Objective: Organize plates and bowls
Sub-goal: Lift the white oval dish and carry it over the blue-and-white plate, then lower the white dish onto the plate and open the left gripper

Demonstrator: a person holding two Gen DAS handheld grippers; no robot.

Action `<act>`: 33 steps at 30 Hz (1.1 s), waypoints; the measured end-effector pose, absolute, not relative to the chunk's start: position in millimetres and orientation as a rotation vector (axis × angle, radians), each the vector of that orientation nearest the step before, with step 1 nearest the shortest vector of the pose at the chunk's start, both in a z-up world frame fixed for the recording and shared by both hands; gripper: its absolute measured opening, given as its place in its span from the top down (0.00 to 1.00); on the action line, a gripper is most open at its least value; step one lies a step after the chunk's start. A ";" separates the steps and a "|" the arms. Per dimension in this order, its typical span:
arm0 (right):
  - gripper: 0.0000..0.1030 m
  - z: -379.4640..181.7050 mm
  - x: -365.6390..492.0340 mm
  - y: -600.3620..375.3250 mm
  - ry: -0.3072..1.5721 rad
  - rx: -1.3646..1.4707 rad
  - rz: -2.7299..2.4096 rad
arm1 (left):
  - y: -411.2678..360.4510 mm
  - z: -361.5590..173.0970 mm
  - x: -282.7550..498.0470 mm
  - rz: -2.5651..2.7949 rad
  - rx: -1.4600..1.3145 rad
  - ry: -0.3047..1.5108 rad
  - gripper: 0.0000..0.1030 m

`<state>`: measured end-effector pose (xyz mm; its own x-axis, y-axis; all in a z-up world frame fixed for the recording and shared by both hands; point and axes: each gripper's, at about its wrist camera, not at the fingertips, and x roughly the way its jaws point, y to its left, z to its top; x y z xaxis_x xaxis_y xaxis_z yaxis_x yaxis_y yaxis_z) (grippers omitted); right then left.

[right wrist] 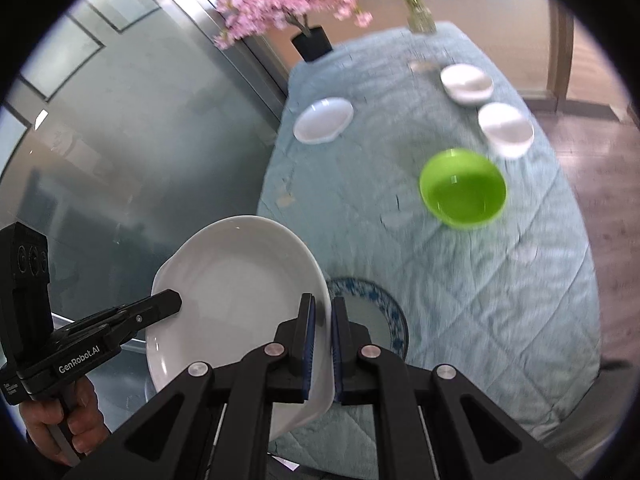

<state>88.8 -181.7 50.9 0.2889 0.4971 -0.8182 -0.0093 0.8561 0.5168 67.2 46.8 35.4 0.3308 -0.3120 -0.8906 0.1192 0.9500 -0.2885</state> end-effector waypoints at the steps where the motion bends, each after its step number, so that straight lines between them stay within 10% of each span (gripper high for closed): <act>1: 0.93 42.5 86.1 -181.2 1.254 0.464 0.351 | 46.7 25.3 66.6 -0.285 -0.188 1.220 0.94; 33: 0.93 -107.3 77.0 -159.1 1.454 0.477 0.237 | 55.1 -160.6 101.7 -0.234 -0.255 1.477 0.93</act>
